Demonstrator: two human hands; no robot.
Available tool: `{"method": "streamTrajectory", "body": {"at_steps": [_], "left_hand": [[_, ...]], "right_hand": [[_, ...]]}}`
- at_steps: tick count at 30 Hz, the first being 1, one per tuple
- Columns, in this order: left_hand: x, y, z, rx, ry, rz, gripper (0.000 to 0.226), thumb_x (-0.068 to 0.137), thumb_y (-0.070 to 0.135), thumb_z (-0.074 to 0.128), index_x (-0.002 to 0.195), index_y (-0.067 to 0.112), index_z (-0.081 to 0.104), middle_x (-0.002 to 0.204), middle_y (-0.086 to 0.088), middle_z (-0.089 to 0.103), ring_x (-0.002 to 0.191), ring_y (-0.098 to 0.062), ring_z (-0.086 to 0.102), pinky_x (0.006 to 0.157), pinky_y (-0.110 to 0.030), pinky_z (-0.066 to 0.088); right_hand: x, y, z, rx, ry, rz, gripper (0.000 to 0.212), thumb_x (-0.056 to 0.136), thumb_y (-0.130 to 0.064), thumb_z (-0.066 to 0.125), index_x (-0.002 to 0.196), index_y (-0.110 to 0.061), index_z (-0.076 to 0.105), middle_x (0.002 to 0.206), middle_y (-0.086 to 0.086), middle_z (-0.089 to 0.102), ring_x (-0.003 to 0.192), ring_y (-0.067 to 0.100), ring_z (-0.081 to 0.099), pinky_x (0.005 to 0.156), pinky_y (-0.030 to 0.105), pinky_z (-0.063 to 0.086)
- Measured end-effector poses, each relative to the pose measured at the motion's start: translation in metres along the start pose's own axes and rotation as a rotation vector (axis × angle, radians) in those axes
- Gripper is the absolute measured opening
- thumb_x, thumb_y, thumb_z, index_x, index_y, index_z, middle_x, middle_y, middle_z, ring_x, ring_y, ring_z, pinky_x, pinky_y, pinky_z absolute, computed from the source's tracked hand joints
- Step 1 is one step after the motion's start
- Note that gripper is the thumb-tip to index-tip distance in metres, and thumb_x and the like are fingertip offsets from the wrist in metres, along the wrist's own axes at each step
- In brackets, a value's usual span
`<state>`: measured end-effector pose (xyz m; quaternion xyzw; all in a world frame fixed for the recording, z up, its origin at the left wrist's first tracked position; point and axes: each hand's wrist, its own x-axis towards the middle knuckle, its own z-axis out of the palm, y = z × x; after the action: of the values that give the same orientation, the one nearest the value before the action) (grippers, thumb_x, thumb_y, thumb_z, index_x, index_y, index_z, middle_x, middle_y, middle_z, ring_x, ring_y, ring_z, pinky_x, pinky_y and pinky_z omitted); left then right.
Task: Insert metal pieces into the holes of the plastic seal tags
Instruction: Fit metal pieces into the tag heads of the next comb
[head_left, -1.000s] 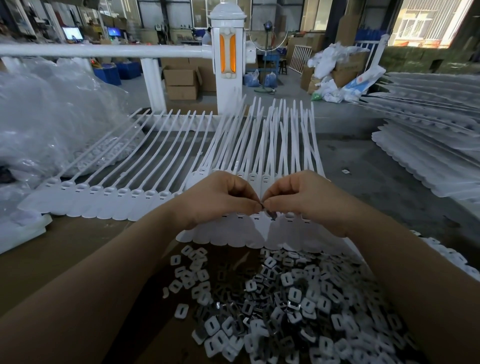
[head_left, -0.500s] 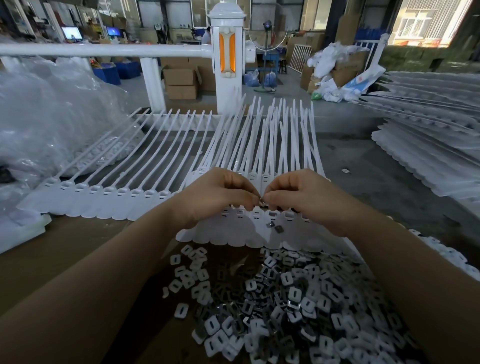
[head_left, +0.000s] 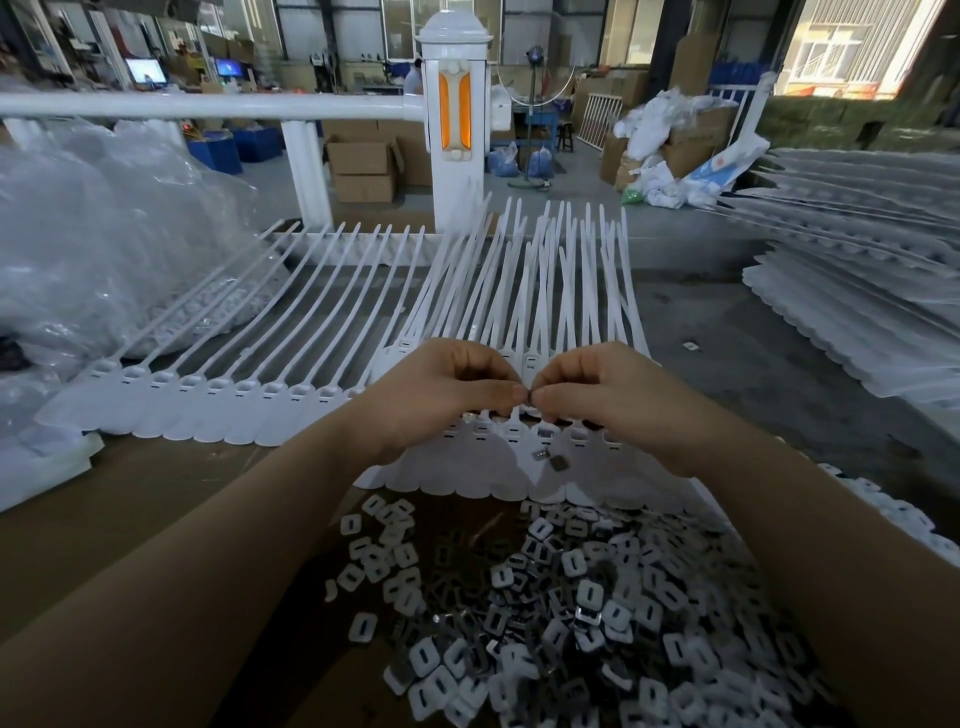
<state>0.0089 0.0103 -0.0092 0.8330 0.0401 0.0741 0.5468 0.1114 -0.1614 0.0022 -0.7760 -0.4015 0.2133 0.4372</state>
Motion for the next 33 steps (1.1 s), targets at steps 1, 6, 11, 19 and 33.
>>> {"method": "streamTrajectory", "body": {"at_steps": [1, 6, 11, 19, 33], "left_hand": [[0.0, 0.0, 0.0, -0.002, -0.002, 0.002, 0.005, 0.087, 0.018, 0.071, 0.086, 0.014, 0.072, 0.082, -0.005, 0.071, 0.077, -0.011, 0.063, 0.075, -0.023, 0.048], [0.002, 0.001, 0.003, 0.031, 0.014, 0.015, 0.002, 0.086, 0.016, 0.071, 0.085, 0.014, 0.07, 0.077, 0.0, 0.069, 0.07, -0.008, 0.061, 0.064, -0.017, 0.047], [0.002, 0.002, 0.008, 0.101, 0.015, -0.019, 0.006, 0.083, 0.021, 0.075, 0.081, 0.016, 0.072, 0.07, 0.005, 0.064, 0.064, -0.005, 0.056, 0.059, -0.017, 0.044], [0.012, 0.012, 0.023, 0.083, 0.041, -0.221, 0.009, 0.079, 0.026, 0.078, 0.073, 0.02, 0.076, 0.07, 0.004, 0.066, 0.067, -0.01, 0.056, 0.065, -0.026, 0.045], [0.043, 0.028, 0.037, 0.3, -0.056, -0.416, 0.037, 0.07, 0.032, 0.084, 0.101, 0.015, 0.072, 0.098, 0.001, 0.065, 0.084, -0.01, 0.057, 0.059, -0.025, 0.041]], "right_hand": [[0.0, 0.0, 0.001, -0.011, 0.003, -0.004, 0.012, 0.087, -0.019, 0.067, 0.077, -0.022, 0.072, 0.065, -0.012, 0.067, 0.058, -0.005, 0.057, 0.052, 0.01, 0.042], [0.001, 0.002, 0.003, -0.027, 0.032, -0.002, 0.013, 0.088, -0.019, 0.066, 0.077, -0.015, 0.072, 0.069, -0.002, 0.068, 0.059, 0.002, 0.055, 0.056, 0.018, 0.044], [0.004, 0.005, 0.005, 0.059, 0.127, 0.029, 0.013, 0.088, -0.025, 0.065, 0.079, -0.02, 0.073, 0.064, -0.008, 0.066, 0.057, 0.002, 0.053, 0.052, 0.017, 0.042], [0.014, 0.017, 0.006, 0.384, 0.407, 0.177, 0.014, 0.092, -0.024, 0.061, 0.087, -0.019, 0.073, 0.066, -0.007, 0.063, 0.061, 0.009, 0.047, 0.055, 0.025, 0.035], [0.021, 0.025, 0.001, 0.551, 0.46, 0.231, 0.015, 0.092, -0.017, 0.06, 0.087, -0.016, 0.074, 0.06, -0.008, 0.064, 0.054, 0.005, 0.047, 0.047, 0.019, 0.038]]}}
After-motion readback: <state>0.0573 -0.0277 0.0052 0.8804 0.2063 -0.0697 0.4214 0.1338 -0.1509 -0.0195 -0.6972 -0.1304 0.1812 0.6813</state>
